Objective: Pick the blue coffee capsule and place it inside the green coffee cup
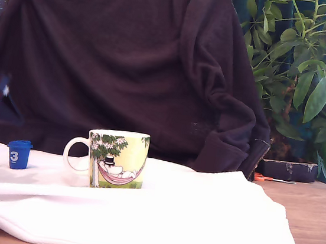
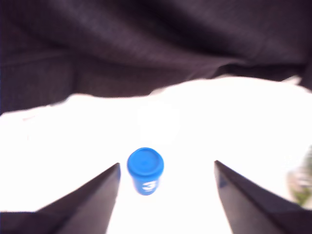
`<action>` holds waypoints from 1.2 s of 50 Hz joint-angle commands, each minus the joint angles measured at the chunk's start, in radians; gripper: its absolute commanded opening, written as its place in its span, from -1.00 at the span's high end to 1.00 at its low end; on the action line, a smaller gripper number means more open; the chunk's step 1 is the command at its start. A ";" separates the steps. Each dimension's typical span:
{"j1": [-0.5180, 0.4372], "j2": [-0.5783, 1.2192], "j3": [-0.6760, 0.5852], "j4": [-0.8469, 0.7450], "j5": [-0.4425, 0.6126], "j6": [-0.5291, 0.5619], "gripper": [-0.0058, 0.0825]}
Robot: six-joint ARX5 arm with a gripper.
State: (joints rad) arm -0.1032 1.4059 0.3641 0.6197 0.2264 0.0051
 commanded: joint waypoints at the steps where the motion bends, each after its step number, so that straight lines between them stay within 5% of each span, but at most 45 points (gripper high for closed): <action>1: -0.004 0.051 0.028 0.017 -0.002 0.024 -0.93; 25: -0.004 0.356 0.227 -0.011 0.010 0.048 -0.87; 30: -0.004 0.362 0.232 -0.021 0.010 0.048 -0.57; 37: -0.004 0.362 0.233 -0.013 0.010 0.049 0.46; 41: -0.004 0.362 0.233 -0.013 0.019 0.053 0.80; 60: -0.004 0.356 0.235 0.090 0.103 -0.004 0.83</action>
State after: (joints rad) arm -0.1032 1.7607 0.5911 0.6876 0.3038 0.0257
